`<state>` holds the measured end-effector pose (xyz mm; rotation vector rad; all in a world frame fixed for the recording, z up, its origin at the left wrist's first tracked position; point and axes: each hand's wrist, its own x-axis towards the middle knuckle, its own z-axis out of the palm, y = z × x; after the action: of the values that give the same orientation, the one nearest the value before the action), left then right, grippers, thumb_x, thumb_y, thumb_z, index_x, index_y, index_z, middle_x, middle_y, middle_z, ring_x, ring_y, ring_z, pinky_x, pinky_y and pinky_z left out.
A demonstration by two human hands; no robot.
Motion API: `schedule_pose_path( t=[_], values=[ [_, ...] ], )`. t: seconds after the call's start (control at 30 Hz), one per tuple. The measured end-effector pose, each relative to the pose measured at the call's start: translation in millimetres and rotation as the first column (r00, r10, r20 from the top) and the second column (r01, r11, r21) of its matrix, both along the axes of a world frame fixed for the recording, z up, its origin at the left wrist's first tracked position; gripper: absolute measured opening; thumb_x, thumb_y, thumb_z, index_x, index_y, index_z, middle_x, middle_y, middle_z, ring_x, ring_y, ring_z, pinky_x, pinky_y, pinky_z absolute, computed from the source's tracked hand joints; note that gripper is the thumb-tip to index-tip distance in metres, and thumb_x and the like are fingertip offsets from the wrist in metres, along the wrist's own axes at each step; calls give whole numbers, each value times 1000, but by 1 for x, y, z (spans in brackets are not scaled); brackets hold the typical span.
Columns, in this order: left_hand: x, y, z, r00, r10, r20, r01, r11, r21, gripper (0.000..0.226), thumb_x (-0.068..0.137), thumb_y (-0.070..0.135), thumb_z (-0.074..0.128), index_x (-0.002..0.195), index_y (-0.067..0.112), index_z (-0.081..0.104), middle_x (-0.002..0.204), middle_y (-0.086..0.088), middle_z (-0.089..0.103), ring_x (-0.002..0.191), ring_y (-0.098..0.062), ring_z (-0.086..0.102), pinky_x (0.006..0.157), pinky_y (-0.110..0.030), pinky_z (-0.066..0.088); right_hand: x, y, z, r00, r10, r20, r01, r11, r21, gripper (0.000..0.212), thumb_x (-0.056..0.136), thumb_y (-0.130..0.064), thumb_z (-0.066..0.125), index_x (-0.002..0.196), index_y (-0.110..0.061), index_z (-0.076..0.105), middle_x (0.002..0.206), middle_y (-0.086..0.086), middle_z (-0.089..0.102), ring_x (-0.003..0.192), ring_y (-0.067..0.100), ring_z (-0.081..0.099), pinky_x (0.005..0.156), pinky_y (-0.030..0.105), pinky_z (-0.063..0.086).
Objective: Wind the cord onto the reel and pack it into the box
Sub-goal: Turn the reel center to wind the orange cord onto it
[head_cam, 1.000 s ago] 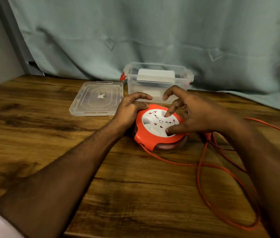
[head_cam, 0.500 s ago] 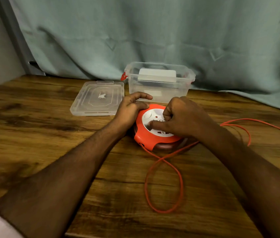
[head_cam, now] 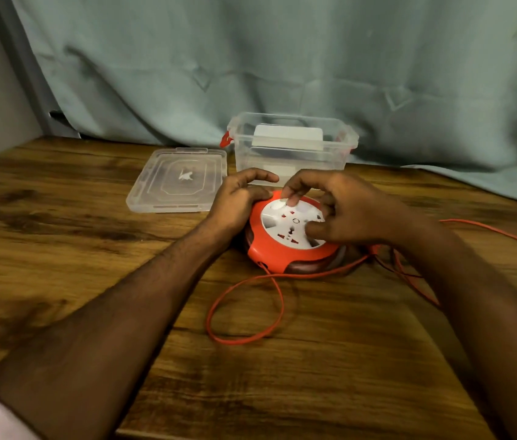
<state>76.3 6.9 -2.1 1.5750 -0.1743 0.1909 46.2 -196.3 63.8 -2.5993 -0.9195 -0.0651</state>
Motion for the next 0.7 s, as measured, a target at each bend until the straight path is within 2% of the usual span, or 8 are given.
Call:
schedule_pose_path(
  t=[0.1,0.17,0.23,0.3,0.43,0.5,0.57,0.7],
  values=[
    [0,0,0,1000,10,1,-10,1000,-3,32,80,4,59,109,8,71,96,-31,72,77,-37,68,69,-42,55,3,-8,5,995,-70,-65,66,996,-56,72,73,-26,90,131,-45,51,111,-19,68,65,-9,56,62,26,47],
    [-1,0,0,1000,5,2,-5,1000,-5,33,79,6,59,109,9,72,95,-30,73,76,-35,69,68,-41,55,4,-11,6,992,-99,-85,91,992,-85,77,73,-33,91,135,-47,49,112,-22,68,79,-8,58,69,27,49],
    [0,0,0,1000,7,3,-8,1000,16,31,82,5,59,110,10,71,95,-26,74,78,-35,70,68,-42,57,3,-10,6,990,-111,-92,104,991,-80,75,72,-36,92,131,-49,47,113,-22,67,94,0,60,77,32,54],
    [-1,0,1,1000,14,5,-14,1000,26,29,85,4,58,110,11,71,94,-23,74,77,-34,70,68,-41,57,1,-9,5,991,-114,-76,110,992,-61,70,68,-38,93,121,-46,49,109,-19,69,99,6,62,77,35,57],
    [-1,-1,1,999,32,1,-32,999,17,31,80,7,60,108,12,72,88,-23,72,75,-34,67,70,-43,54,-4,0,0,988,-154,-14,153,987,-56,49,63,-55,89,91,-31,57,84,-8,69,79,13,64,64,40,55],
    [-1,-1,0,999,37,4,-37,999,11,34,77,8,59,108,9,72,89,-29,71,76,-36,66,71,-46,54,-6,7,-5,983,-179,37,181,980,-83,47,62,-63,82,75,-24,60,70,-7,63,72,14,60,59,38,47],
    [-1,0,0,999,42,11,-42,999,10,33,79,5,59,110,7,71,96,-34,70,79,-41,67,75,-54,56,-8,13,-7,975,-207,86,215,971,-108,50,66,-65,80,63,-21,57,63,-9,55,67,10,52,61,31,40],
    [0,-1,0,999,51,9,-52,999,9,32,83,0,57,111,5,71,102,-32,71,92,-53,68,78,-57,57,-6,22,-14,952,-270,145,283,956,-78,59,70,-76,72,57,-26,45,62,-8,46,69,16,53,68,35,46]
  ],
)
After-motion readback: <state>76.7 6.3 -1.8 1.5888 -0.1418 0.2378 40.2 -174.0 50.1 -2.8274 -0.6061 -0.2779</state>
